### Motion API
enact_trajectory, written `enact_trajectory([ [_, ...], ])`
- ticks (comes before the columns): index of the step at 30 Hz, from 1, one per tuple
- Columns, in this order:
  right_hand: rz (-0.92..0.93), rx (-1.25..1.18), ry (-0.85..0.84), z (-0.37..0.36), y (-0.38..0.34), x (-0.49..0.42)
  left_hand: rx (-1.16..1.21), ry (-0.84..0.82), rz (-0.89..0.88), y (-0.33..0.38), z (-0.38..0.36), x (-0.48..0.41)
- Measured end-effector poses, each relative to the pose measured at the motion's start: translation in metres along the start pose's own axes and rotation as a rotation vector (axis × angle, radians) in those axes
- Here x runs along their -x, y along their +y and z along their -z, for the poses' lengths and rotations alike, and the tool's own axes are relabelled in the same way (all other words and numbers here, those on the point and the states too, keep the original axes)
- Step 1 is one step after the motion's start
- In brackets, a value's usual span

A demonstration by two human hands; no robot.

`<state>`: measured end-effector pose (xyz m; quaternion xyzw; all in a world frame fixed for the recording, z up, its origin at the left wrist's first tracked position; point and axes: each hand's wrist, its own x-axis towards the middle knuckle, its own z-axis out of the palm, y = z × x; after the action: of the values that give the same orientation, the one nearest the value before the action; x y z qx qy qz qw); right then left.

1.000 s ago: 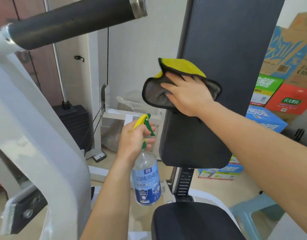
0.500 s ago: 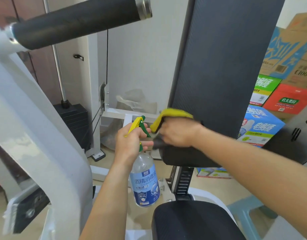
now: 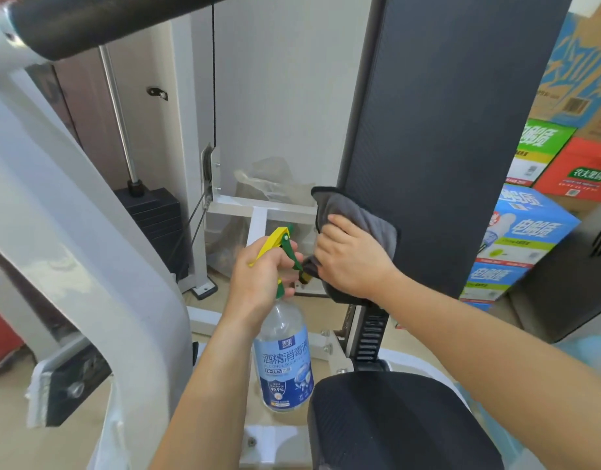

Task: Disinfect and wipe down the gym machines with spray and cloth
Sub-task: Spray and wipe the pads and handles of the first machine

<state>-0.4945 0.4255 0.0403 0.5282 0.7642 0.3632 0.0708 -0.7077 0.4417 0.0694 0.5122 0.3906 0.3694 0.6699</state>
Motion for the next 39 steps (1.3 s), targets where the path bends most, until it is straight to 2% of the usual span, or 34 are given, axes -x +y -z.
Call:
enact_trajectory([
  [6,0.197,0.004,-0.116,-0.014,-0.025,0.032,-0.077,-0.046,0.025,-0.012,-0.002,0.01],
  [10,0.382,0.096,-0.271,-0.018,-0.023,0.055,-0.113,-0.051,0.051,-0.019,-0.003,0.015],
  [14,0.434,0.08,-0.247,-0.015,-0.001,0.07,-0.146,-0.063,0.072,-0.025,-0.005,0.018],
  [16,0.412,0.045,-0.246,-0.011,0.02,0.087,-0.153,-0.066,0.082,-0.029,-0.005,0.017],
  [20,0.259,0.147,-0.376,-0.002,0.07,0.136,-0.179,-0.067,0.076,-0.033,-0.009,0.017],
  [22,0.226,0.182,-0.356,-0.004,0.075,0.15,-0.183,-0.058,0.068,-0.033,-0.01,0.016],
  [28,0.221,0.111,-0.14,-0.017,0.042,0.11,-0.184,-0.091,0.091,-0.032,-0.014,0.012],
  [35,0.06,0.074,-0.095,-0.021,-0.003,0.065,-0.208,-0.053,0.115,-0.036,-0.014,0.016],
  [39,0.043,0.049,-0.168,-0.026,-0.011,0.089,-0.215,-0.051,0.122,-0.04,-0.026,0.023],
])
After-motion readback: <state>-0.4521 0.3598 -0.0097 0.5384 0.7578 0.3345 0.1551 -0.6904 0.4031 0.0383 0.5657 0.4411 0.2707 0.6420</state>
